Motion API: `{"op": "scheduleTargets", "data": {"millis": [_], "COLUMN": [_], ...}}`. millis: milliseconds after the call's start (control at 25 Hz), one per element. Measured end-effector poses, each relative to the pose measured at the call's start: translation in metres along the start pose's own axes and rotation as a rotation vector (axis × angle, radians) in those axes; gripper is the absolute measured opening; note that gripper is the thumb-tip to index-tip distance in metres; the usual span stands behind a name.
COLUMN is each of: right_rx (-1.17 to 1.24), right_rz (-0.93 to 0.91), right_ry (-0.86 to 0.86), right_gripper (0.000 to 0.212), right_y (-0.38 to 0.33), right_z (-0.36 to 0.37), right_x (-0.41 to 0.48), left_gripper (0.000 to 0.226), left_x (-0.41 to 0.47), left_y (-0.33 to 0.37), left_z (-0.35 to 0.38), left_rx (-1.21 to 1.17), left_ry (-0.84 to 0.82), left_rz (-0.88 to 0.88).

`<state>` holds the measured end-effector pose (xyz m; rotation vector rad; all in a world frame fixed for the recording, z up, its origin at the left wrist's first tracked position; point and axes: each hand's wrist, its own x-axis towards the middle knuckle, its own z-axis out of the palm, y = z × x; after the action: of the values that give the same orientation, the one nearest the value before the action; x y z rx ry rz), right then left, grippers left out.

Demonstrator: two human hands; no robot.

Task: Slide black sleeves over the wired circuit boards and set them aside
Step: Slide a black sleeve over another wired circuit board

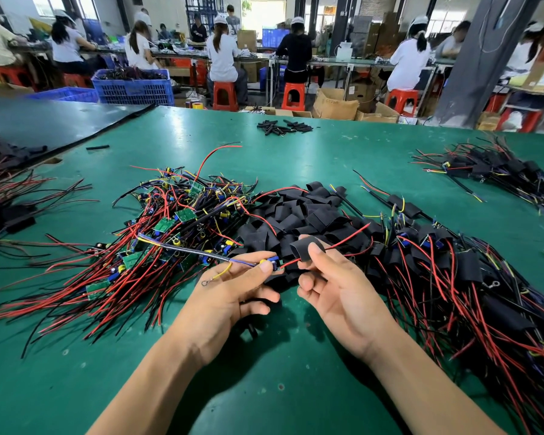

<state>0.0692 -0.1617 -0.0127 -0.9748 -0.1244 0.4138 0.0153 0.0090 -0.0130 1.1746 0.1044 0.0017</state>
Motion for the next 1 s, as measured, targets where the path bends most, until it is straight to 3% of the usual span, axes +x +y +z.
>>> {"op": "scheduleTargets", "data": {"millis": [360, 440, 600, 1000], "right_rx": [0.046, 0.021, -0.070, -0.133], "right_rz": [-0.006, -0.014, -0.043, -0.067], "right_ry": [-0.143, -0.140, -0.092, -0.065], "right_gripper": [0.032, 0.035, 0.027, 0.026], "right_y": [-0.0041, -0.0037, 0.0007, 0.0051], "right_z": [-0.0023, -0.0022, -0.0020, -0.0073], "right_x": [-0.0017, -0.0019, -0.0011, 0.0024], "left_gripper": [0.014, 0.017, 0.027, 0.021], "left_x": [-0.0004, -0.0007, -0.0006, -0.0001], "left_y": [0.0008, 0.0013, 0.0022, 0.0028], "left_z": [0.0019, 0.0021, 0.0007, 0.0001], "left_rx": [-0.020, -0.016, -0.025, -0.061], "left_ry": [0.008, 0.017, 0.019, 0.030], "left_rz": [-0.024, -0.026, -0.024, -0.010]}}
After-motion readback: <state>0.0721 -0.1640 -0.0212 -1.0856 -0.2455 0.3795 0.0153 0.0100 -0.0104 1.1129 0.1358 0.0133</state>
